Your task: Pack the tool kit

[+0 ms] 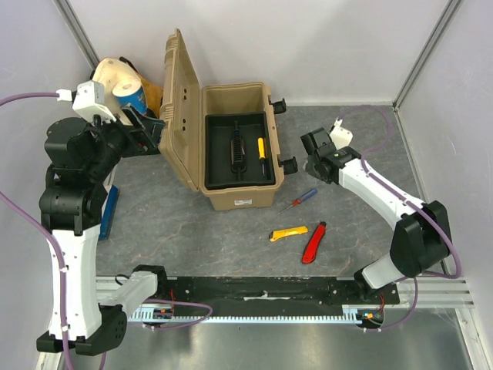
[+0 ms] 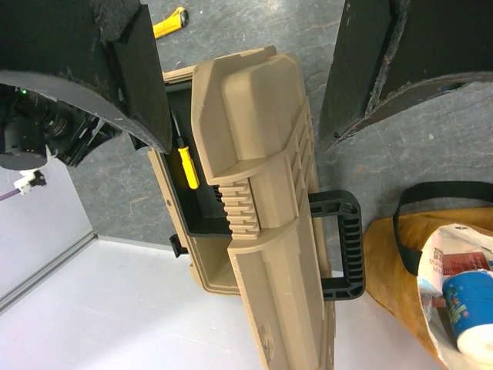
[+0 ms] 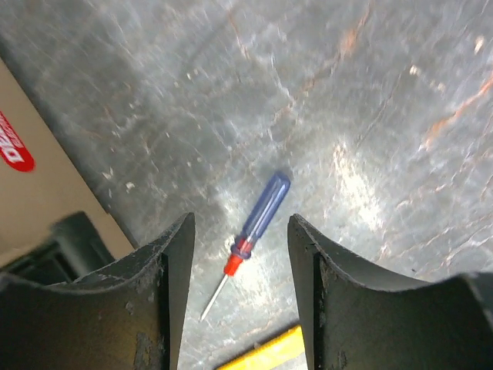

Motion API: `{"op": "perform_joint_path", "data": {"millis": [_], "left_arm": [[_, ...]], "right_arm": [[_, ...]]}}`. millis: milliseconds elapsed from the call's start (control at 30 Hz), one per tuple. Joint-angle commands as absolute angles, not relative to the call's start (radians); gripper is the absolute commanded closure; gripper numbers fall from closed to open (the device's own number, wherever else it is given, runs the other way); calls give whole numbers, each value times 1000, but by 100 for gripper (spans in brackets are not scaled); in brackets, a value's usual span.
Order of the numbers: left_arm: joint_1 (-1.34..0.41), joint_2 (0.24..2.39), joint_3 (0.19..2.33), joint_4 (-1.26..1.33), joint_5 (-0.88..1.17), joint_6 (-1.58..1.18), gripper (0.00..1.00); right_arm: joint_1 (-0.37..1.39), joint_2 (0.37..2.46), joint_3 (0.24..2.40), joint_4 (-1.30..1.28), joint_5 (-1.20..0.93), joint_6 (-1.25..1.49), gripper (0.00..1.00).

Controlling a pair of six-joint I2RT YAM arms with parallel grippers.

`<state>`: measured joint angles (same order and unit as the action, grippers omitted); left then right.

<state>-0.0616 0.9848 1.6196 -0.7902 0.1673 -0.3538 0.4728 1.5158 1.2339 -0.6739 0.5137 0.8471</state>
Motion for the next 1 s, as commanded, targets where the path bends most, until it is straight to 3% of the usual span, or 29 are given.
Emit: {"op": "perform_joint_path", "data": {"millis": [0,533,833,900,967], "left_arm": [[-64,977,1614,-753,186,-348,18],[-64,973,1615,-752,167,-341,18],[-63,969,1615,-752,163,-336,18],[-64,969,1617,-753,163,-337,18],[-64,968,1617,-752,161,-337,18]], "right_arm": [[448,1505,1178,-673,445,980,42],[410,1715,1098,-538,273,1098,46],[400,1755,1065,-543,298,1100,60],[400,1759,1063,-543,304,1094,65],[400,1756,1071,-543,319,1078,77]]}}
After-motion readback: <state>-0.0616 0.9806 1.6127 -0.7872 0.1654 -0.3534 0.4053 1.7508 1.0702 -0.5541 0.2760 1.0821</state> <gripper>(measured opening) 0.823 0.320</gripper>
